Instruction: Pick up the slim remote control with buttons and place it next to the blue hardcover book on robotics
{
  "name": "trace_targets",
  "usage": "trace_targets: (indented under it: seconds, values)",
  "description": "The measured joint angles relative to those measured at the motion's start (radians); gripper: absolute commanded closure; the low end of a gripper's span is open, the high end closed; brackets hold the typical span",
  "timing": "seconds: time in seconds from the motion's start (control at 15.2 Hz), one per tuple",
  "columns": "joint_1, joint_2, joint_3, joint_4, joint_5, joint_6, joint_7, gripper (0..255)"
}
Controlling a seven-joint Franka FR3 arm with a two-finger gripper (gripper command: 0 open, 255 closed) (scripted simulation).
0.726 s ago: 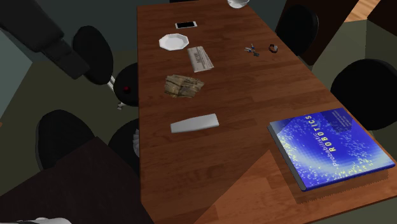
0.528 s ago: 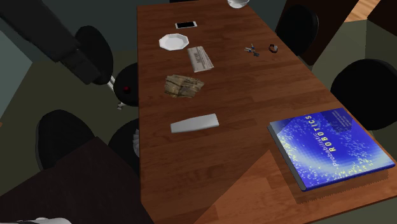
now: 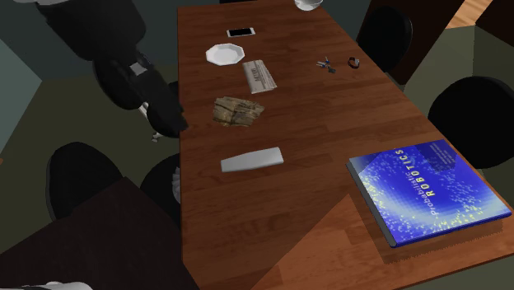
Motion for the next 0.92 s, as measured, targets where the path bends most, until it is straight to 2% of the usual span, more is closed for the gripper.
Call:
trace_targets:
  seconds: [0.53,0.92]
  values:
    - [-0.025,0.255,0.055,-0.023,0.016,0.24,0.167,0]
    - [-0.047,0.483,0.077,0.027,-0.002,0.392,0.285,0]
